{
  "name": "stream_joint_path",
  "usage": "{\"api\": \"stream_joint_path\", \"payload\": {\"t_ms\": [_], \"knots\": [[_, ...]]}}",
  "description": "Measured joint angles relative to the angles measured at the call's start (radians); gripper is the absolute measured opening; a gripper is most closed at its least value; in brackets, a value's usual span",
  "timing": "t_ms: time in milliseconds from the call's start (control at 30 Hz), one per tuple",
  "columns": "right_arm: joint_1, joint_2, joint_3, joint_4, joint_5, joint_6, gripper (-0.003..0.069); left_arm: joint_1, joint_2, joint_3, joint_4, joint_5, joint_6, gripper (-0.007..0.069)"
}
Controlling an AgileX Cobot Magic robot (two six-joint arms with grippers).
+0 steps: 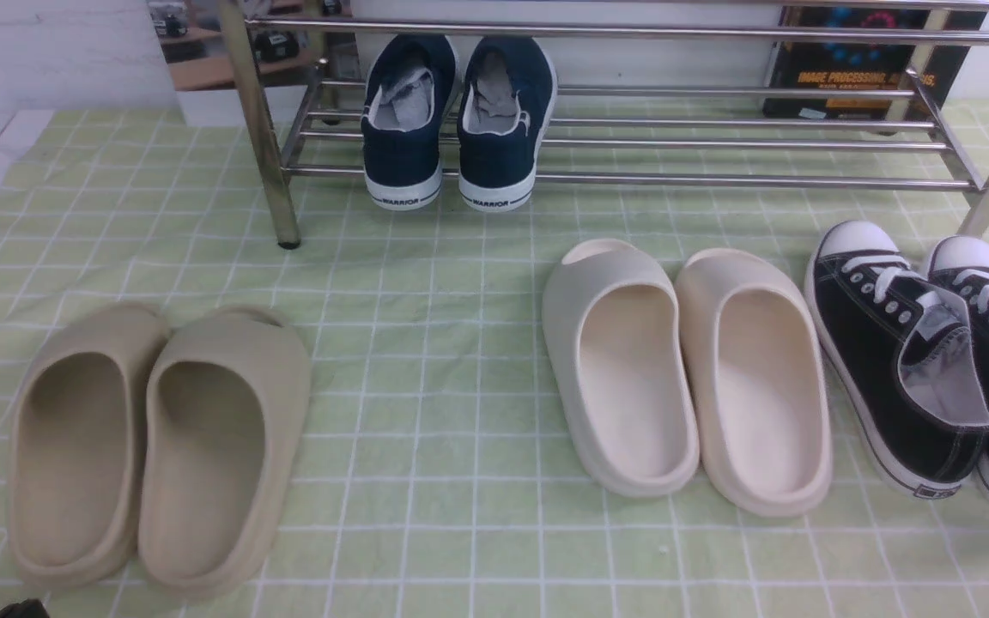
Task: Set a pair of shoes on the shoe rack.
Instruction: Use the right arm to grab the shoe closest to it
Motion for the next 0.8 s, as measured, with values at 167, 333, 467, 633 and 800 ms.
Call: {"api": "stream_joint_path", "payload": {"t_ms": [167, 333, 467, 633, 800], "knots": [[0.000, 0.000, 0.000, 0.013, -0.003, 0.010, 0.0239, 0.000, 0.000, 0.000, 0.000, 0.000, 0.000, 0.0068], [0.000, 0.000, 0.000, 0.039, -0.006, 0.028, 0.0239, 0.000, 0.000, 0.000, 0.000, 0.000, 0.000, 0.0068], [0.000, 0.000, 0.000, 0.265, -0.041, 0.186, 0.0239, 0.000, 0.000, 0.000, 0.000, 0.000, 0.000, 0.0071], [0.000, 0.000, 0.000, 0.318, -0.043, 0.217, 0.0239, 0.000, 0.000, 0.000, 0.000, 0.000, 0.000, 0.0075], [0.000, 0.000, 0.000, 0.299, -0.051, 0.191, 0.0239, 0.000, 0.000, 0.000, 0.000, 0.000, -0.001, 0.0081]]}}
